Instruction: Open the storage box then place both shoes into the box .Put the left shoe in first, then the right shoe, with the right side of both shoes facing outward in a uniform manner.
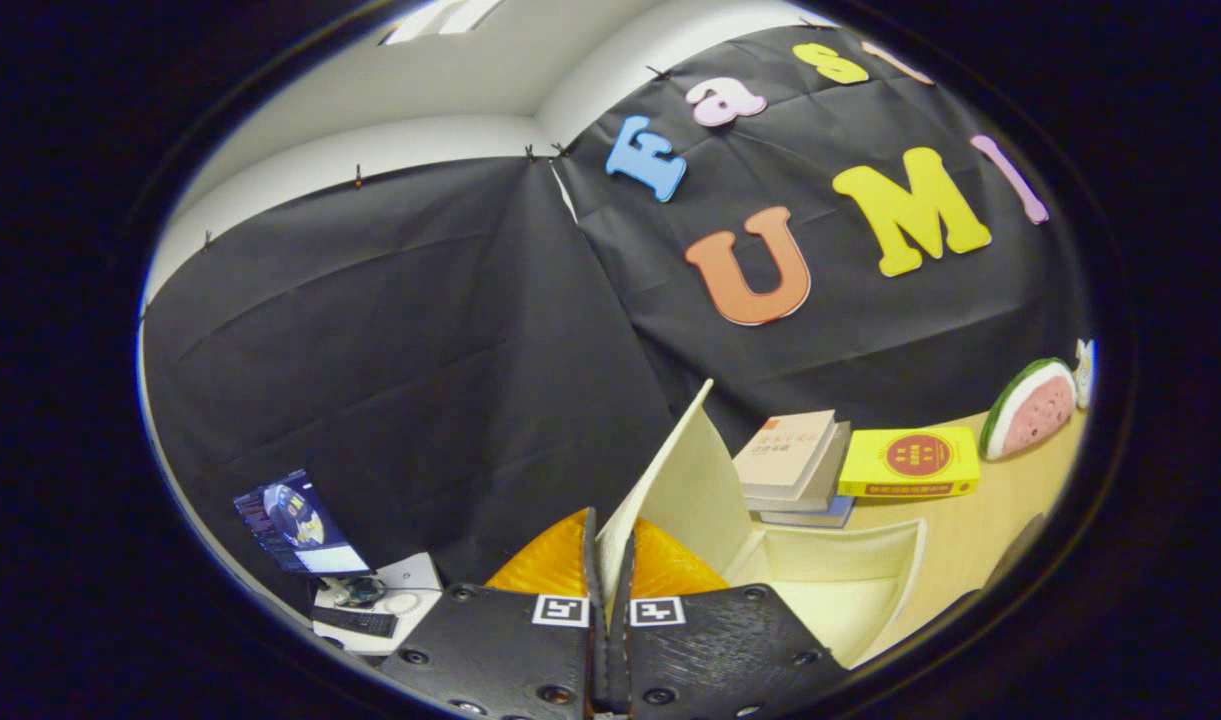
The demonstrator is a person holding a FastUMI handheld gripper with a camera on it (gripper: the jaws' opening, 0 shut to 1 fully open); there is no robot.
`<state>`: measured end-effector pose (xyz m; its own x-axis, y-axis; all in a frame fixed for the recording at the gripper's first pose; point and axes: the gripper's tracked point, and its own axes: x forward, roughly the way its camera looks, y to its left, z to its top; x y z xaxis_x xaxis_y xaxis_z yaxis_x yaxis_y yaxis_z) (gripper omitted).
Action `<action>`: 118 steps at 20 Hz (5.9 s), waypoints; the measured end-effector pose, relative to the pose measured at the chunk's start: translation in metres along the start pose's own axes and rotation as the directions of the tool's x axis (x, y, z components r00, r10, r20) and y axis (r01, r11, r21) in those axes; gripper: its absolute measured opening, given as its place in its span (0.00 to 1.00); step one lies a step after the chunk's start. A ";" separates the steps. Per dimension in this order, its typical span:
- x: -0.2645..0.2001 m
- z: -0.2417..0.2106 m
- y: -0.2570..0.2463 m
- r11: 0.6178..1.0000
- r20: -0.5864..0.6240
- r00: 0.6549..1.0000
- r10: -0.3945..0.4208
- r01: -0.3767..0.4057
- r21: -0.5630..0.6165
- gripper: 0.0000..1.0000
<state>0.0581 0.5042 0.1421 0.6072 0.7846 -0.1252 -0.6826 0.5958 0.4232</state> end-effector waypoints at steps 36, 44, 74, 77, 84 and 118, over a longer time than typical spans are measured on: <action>-0.234 0.023 -0.246 0.822 0.260 0.858 -0.442 0.504 -0.265 0.95; -0.292 -0.040 -0.348 0.739 0.114 0.772 -0.626 0.633 -0.230 0.95; -0.231 -0.186 -0.435 0.675 -0.371 0.718 -0.589 0.690 0.262 0.00; -0.224 -0.166 -0.408 0.689 -0.321 0.753 -0.574 0.656 0.307 0.00; -0.176 -0.077 -0.297 0.767 -0.218 0.860 -0.461 0.510 0.389 0.00; 0.022 -0.159 -0.138 0.770 -0.397 0.848 -0.352 0.503 0.393 0.59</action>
<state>0.1009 0.4671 -0.0615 0.5936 0.5236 -0.6111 -0.0603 0.7862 0.6150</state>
